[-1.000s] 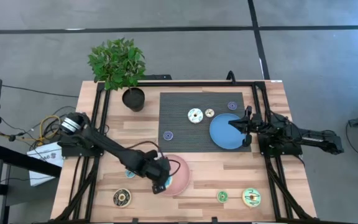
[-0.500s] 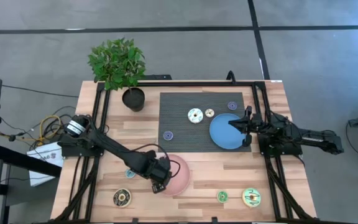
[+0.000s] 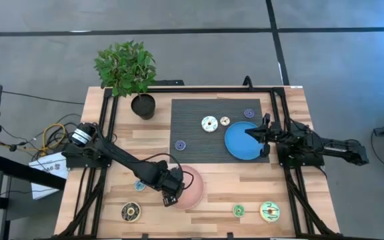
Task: Pick & Place donuts
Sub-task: Put the large blue donut onto the light orange plate, then put the small dark blue donut onto the blue plate
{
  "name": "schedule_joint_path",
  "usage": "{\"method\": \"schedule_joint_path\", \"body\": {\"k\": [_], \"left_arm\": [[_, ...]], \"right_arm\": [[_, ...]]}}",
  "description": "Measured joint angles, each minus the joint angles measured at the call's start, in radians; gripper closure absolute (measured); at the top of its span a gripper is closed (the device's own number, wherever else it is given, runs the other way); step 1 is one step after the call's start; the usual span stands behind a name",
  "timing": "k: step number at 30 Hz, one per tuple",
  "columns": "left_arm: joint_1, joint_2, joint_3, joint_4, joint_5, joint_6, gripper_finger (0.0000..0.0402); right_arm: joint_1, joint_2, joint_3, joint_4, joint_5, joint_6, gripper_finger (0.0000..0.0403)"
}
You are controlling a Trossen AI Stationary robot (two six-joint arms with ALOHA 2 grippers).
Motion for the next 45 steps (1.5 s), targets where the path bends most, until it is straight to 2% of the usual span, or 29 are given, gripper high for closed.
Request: {"method": "schedule_joint_path", "body": {"k": [8,22,26,33,36,38,41,44,45], "left_arm": [[0.019,0.000,0.000,0.001,0.028,0.029,0.0242],[0.035,-0.005,-0.001,0.001,0.034,0.086,0.0163],[0.035,-0.049,-0.002,-0.004,0.019,0.124,0.0160],[0.035,-0.199,-0.002,-0.074,-0.084,0.252,0.0161],[0.034,-0.291,-0.017,-0.072,-0.139,0.330,0.0179],[0.033,-0.368,-0.059,-0.043,-0.154,0.378,0.0209],[0.034,-0.504,-0.169,0.019,-0.165,0.444,0.0278],[0.035,-0.658,-0.320,0.185,-0.170,0.551,0.0364],[0.035,-0.708,-0.373,0.262,-0.159,0.579,0.0382]], "right_arm": [[0.000,0.000,0.000,0.000,0.000,0.000,0.0403],[0.000,0.000,0.000,0.000,0.000,0.000,0.0403],[0.000,0.000,0.000,0.000,0.000,0.000,0.0403],[0.000,0.000,0.000,0.000,0.000,0.000,0.0403],[0.000,0.000,0.000,0.000,0.000,0.000,0.0403],[0.000,0.000,0.000,0.000,0.000,0.000,0.0403],[0.000,0.000,0.000,0.000,0.000,0.000,0.0403],[0.000,0.000,0.000,0.000,0.000,0.000,0.0403],[0.000,0.000,0.000,0.000,0.000,0.000,0.0403]]}}
